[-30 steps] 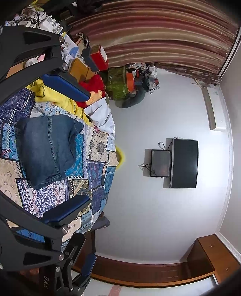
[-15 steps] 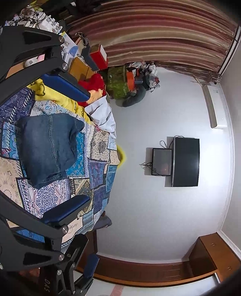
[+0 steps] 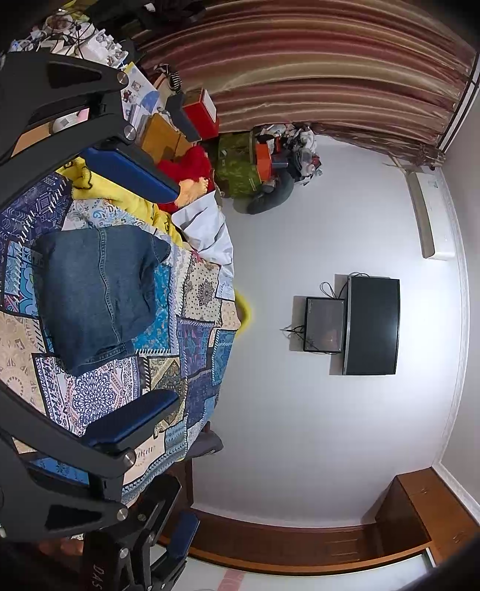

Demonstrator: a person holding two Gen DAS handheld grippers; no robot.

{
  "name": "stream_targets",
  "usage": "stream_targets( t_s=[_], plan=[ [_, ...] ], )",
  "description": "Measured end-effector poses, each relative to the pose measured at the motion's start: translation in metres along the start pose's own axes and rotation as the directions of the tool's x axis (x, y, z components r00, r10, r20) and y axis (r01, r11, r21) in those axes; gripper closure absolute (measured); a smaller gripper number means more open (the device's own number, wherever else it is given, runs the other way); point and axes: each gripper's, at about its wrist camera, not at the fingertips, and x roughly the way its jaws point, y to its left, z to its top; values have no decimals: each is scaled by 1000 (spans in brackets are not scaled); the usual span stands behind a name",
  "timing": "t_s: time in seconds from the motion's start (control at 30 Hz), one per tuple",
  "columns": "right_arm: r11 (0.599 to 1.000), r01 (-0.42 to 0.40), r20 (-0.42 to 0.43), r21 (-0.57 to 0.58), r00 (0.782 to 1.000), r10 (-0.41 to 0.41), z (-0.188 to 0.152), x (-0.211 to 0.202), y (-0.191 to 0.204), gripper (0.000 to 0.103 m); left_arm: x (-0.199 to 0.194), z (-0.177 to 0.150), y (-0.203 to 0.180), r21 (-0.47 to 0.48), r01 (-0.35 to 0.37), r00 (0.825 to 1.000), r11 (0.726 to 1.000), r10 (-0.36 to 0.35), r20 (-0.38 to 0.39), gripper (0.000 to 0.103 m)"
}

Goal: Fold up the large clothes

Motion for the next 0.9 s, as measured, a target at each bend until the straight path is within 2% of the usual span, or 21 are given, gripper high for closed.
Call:
stream_targets(
  t_s=[0.9],
  plan=[
    [1000,19,0,20,1000,-19,-1,1,-2,0,-3,1,-4,-3,60,998,998,-60,-15,1]
  ],
)
